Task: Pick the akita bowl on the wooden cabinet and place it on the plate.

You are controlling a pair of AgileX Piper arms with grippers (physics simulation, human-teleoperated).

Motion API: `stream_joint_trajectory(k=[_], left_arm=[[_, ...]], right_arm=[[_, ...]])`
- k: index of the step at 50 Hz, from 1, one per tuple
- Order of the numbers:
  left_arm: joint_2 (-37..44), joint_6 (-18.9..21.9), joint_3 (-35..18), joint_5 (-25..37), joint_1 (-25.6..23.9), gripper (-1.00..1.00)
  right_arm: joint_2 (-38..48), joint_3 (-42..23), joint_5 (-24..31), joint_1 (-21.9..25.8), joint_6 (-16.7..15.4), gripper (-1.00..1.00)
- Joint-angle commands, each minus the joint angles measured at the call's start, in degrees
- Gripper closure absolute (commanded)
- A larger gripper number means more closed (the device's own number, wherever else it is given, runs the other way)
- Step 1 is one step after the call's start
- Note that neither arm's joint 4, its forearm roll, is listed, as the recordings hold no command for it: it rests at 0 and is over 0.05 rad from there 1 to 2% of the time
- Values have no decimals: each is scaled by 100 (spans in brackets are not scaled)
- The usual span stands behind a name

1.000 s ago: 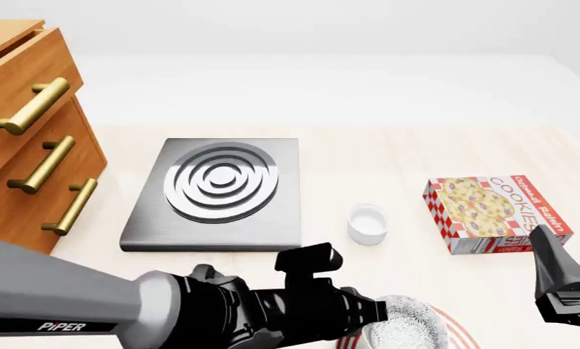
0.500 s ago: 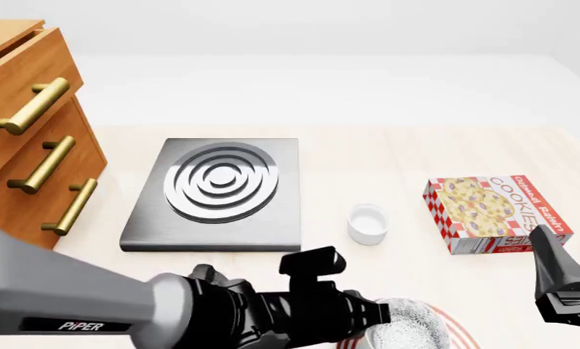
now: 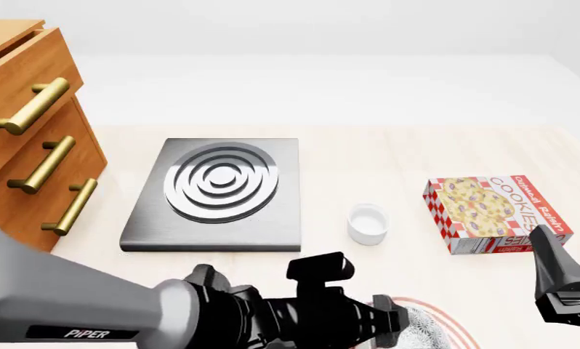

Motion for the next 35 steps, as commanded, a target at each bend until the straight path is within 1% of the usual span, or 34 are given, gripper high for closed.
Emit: stream_joint_trajectory(k=[1, 10, 21, 27, 35], left_arm=[[-167, 85, -6, 49, -153, -100], [-275, 157, 54, 70, -147, -100], [-497, 291, 53, 239, -63, -100], [-707, 420, 49, 400, -18, -100], [-1190, 623, 71, 722, 48, -100]], right_arm=[[0, 0, 0, 0, 0, -100], [0, 0, 0, 0, 0, -100], [0, 0, 0, 0, 0, -100], [0, 0, 0, 0, 0, -100], [0, 0, 0, 0, 0, -100]])
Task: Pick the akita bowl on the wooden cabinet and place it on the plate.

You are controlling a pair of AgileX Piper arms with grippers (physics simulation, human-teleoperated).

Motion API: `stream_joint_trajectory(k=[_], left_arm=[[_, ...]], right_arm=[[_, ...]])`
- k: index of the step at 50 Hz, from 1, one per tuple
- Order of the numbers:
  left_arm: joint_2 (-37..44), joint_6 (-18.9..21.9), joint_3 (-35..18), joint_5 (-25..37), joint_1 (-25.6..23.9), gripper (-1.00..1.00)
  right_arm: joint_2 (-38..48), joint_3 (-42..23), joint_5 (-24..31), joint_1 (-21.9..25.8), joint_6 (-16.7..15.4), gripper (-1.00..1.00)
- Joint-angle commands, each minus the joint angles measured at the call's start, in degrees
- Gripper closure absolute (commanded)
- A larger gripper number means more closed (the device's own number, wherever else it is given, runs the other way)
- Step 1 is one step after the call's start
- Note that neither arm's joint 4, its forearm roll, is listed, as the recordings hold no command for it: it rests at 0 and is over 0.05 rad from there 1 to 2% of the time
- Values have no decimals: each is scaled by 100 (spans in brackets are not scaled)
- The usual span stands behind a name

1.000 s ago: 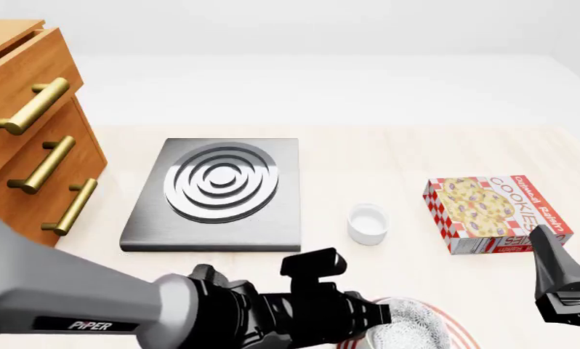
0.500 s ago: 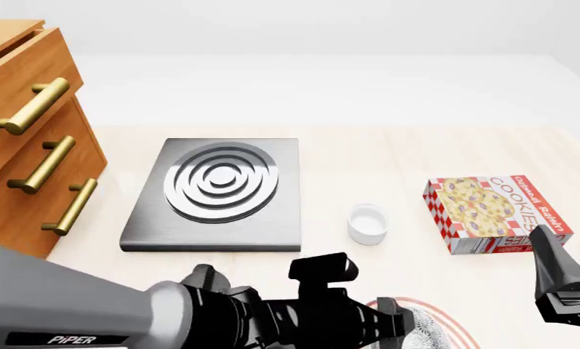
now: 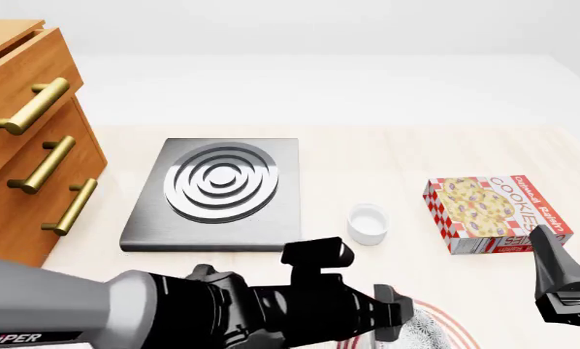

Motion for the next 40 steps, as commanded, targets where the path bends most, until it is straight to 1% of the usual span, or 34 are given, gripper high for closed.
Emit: stream_joint_trajectory(k=[1, 10, 14, 18, 20, 24, 27, 29, 30, 32, 37, 40], left_arm=[[-505, 235, 21, 341, 88, -100], [-867, 416, 137, 475, 187, -100], [-1078, 558, 323, 380, 450, -100], [-1385, 829, 415, 362, 688, -100], [-1478, 794, 488, 354, 706, -100], [-1743, 906, 564, 380, 790, -100], [-2152, 1226, 593, 389, 921, -100], [-2356, 1309, 645, 348, 929, -100], [-2416, 1328, 666, 339, 935, -100], [-2492, 1220, 746, 305, 974, -100], [-2906, 1305, 861, 270, 1043, -100], [-3106, 1279, 931, 267, 1074, -100]], right_arm=[[0, 0, 0, 0, 0, -100], [0, 0, 0, 0, 0, -100], [0, 0, 0, 0, 0, -100], [0, 0, 0, 0, 0, -100], [0, 0, 0, 0, 0, -100], [0, 0, 0, 0, 0, -100], [0, 0, 0, 0, 0, -100], [0, 0, 0, 0, 0, -100], [0, 0, 0, 0, 0, -100], [0, 0, 0, 0, 0, -100], [0, 0, 0, 0, 0, -100], [0, 0, 0, 0, 0, -100]])
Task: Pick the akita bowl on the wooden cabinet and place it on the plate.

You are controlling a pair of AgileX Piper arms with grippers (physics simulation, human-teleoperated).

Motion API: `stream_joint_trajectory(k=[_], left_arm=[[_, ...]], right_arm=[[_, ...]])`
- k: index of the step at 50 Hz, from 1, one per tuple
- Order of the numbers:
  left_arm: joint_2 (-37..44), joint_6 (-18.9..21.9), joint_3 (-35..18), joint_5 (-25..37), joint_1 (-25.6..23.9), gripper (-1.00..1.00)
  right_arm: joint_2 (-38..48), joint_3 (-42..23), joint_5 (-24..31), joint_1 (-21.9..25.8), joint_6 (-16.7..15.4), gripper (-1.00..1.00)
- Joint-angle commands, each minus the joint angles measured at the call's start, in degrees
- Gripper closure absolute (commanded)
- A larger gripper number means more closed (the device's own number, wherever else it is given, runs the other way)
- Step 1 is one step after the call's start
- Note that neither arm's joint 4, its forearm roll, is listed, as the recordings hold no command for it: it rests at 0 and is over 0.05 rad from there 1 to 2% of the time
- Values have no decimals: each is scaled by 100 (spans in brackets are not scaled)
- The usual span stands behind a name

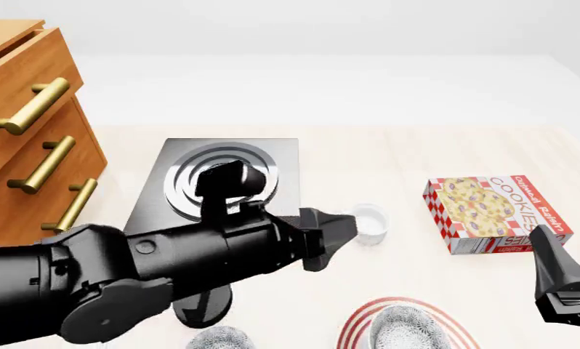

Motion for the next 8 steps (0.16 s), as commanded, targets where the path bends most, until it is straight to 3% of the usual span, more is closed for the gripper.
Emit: stream_joint_trajectory(k=[1, 8], left_arm=[[-851, 133, 277, -55, 226, -100], [-993, 69, 431, -197, 326, -100]], right_arm=[[0, 0, 0, 0, 0, -100], [0, 0, 0, 0, 0, -100]])
